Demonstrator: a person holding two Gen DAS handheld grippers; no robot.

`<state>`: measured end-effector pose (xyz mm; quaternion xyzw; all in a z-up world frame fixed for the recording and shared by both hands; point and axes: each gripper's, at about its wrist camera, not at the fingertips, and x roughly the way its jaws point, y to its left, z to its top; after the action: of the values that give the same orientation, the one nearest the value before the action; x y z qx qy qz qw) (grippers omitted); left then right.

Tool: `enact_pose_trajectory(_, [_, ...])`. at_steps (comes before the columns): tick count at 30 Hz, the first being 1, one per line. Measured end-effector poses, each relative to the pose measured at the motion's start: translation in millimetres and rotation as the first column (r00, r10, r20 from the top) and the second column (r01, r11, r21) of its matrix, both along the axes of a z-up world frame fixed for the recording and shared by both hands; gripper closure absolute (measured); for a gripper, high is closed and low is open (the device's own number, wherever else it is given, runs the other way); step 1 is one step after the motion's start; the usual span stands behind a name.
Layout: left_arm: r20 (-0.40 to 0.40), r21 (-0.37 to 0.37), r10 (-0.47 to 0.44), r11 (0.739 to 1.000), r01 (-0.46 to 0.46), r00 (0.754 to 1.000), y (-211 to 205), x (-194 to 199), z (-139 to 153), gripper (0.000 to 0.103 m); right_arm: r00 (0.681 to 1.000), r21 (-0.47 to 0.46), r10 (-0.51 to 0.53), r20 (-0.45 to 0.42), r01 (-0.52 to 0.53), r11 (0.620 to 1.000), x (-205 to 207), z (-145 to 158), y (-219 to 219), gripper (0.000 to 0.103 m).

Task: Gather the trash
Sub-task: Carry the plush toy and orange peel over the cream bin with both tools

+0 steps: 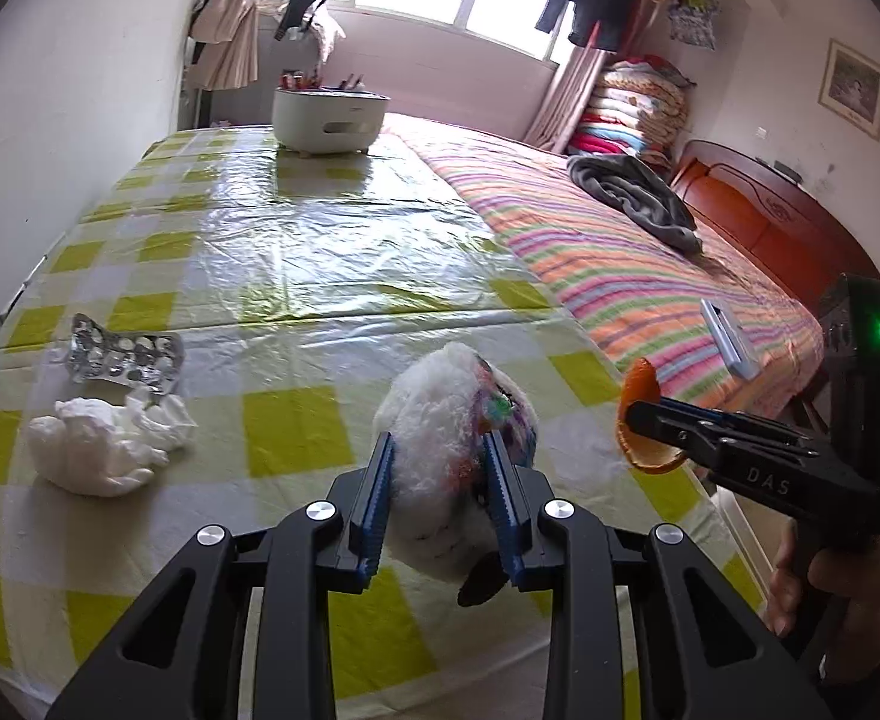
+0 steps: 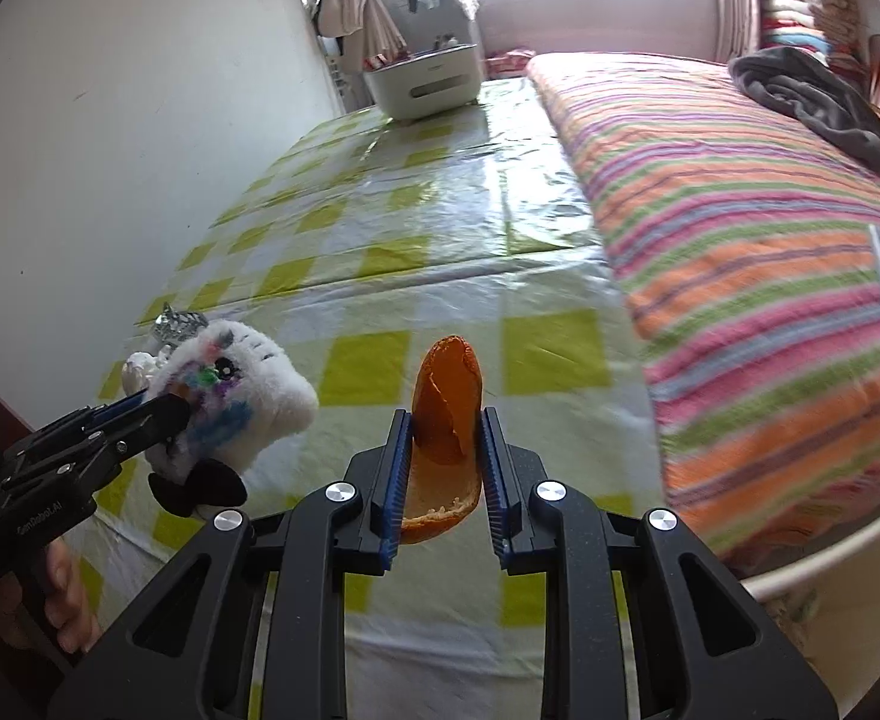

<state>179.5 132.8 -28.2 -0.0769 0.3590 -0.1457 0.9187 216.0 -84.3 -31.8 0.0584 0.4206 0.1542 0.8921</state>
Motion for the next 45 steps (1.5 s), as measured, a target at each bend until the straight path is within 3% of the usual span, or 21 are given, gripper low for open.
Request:
enact_pose_trajectory(22, [0.011,0.047,-0.142,0.989,0.142,0.99,-80.3,-28.0,-0.2,0.074,0.989,0.027,-0.136,0.062,0.135,0.99,-51.2,11.1,-87.1,0.08])
enact_pose_trajectory(45, [0.014,0.082,-0.301,0.951,0.299,0.954,-176.0,-53.5,1.2,0.073,0.958,0.085,-0.277,0.076,0.271,0.959,-92.9,9.5,-171.6,0.08])
